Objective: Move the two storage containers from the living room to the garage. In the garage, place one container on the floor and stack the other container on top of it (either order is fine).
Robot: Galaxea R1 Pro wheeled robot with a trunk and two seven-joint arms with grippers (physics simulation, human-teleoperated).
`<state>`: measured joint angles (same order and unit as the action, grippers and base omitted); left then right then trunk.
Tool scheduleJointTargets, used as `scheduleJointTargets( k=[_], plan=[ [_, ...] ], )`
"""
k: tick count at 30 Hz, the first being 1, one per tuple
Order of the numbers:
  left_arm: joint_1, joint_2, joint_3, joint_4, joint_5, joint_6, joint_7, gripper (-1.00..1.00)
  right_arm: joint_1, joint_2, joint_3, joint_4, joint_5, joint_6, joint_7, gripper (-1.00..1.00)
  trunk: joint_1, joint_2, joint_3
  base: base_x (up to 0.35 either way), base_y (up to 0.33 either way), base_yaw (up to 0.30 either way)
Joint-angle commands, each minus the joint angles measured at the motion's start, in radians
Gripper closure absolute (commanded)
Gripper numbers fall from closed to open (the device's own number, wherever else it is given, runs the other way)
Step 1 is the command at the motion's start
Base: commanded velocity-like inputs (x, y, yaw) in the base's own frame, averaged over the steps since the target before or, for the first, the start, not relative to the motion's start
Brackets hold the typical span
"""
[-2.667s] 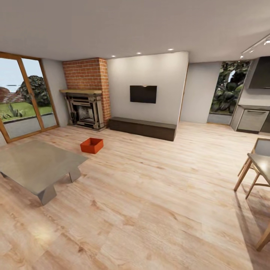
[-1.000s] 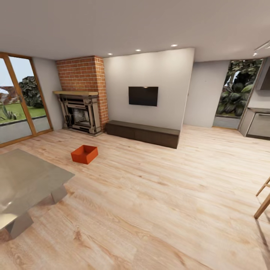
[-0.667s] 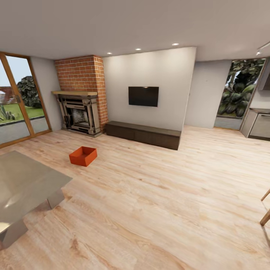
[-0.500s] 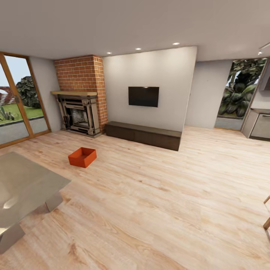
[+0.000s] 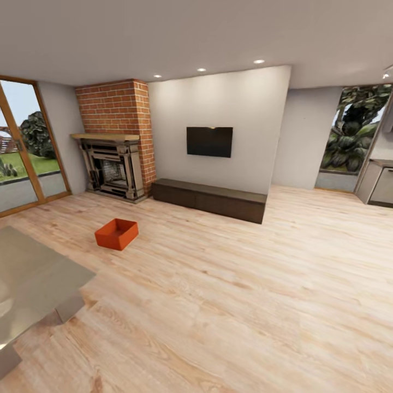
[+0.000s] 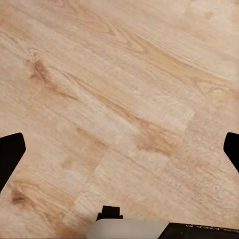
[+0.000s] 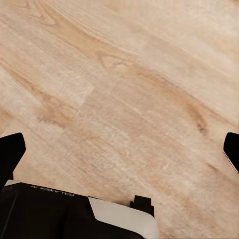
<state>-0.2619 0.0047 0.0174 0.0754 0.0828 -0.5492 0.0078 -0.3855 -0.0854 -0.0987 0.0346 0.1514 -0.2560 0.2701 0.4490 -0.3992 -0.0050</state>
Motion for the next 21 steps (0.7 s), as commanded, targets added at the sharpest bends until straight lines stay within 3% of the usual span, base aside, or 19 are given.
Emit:
scheduleJointTargets(
  k=[1, 21],
  plan=[
    [-0.001, 0.000, 0.001, 0.004, 0.005, -0.006, -0.002, -1.00, -0.001, -0.001, -0.009, 0.003, 0.010, -0.006, 0.001, -1.00, 0.001, -0.001, -0.001, 0.321, 0.000, 0.000],
    [-0.001, -0.002, 0.001, 0.004, 0.005, -0.006, -0.002, -1.00, -0.001, -0.001, -0.009, 0.002, 0.011, -0.006, 0.001, -1.00, 0.001, -0.001, -0.001, 0.321, 0.000, 0.000]
  ],
)
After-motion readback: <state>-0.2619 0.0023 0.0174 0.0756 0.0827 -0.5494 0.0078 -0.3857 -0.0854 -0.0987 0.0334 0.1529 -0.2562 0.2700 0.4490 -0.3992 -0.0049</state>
